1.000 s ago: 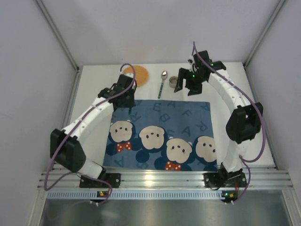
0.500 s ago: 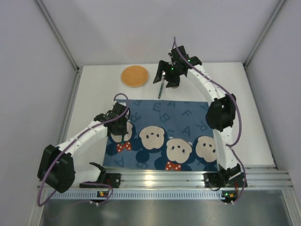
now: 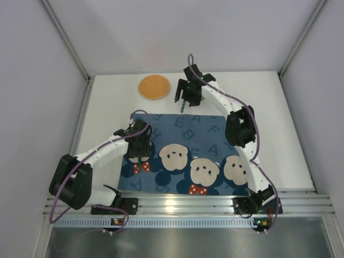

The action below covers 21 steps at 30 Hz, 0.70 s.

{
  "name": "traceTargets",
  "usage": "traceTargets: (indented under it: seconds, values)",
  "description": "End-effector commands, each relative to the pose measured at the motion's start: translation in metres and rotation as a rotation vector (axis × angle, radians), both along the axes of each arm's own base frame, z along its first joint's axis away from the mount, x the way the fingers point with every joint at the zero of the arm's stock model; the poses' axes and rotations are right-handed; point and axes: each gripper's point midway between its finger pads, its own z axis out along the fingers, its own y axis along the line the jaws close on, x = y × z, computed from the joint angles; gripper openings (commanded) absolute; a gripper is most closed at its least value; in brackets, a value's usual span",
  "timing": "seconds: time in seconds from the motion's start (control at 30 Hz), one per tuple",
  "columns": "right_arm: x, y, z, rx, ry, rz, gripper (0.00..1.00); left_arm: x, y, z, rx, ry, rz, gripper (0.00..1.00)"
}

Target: Set the dinner table for one person

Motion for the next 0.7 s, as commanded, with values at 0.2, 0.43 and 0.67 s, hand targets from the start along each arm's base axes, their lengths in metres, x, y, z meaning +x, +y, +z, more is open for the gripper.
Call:
traceTargets:
  seconds: [0.2, 0.43, 0.67]
  values:
    - [0.068, -0.031, 0.022, -0.096, -0.215, -0.180, 0.74, 0.000, -0.006, 0.005, -0.035, 0.008, 0.034, 0.66]
    - [0.077, -0.042, -0.004, -0.198, -0.229, -0.193, 0.69, 0.008, -0.009, 0.019, -0.034, 0.003, 0.045, 0.63]
    - [0.061, -0.013, -0.040, -0.282, -0.222, -0.040, 0.71, 0.015, -0.011, 0.025, -0.029, -0.003, 0.075, 0.61]
